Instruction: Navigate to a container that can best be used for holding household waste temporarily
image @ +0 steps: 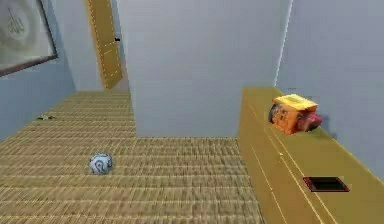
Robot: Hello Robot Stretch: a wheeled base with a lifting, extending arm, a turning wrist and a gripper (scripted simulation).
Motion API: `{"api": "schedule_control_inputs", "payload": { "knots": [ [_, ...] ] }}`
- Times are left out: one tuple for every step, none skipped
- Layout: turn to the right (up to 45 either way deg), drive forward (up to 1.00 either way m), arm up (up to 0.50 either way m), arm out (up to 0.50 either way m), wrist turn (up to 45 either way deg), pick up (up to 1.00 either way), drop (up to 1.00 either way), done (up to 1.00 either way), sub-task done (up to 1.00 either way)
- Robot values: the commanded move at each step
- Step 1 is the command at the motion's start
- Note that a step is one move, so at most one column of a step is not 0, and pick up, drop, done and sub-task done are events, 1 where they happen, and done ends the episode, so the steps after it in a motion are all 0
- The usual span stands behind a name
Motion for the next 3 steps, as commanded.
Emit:
{"api": "schedule_control_inputs", "payload": {
  "knots": [
    [-45.0, 0.0, 0.0, 0.0, 0.0, 0.0, 0.0, 0.0, 0.0],
    [-6.0, 0.0, 0.0, 0.0, 0.0, 0.0, 0.0, 0.0, 0.0],
    [0.0, 1.0, 0.0, 0.0, 0.0, 0.0, 0.0, 0.0, 0.0]
  ]
}}
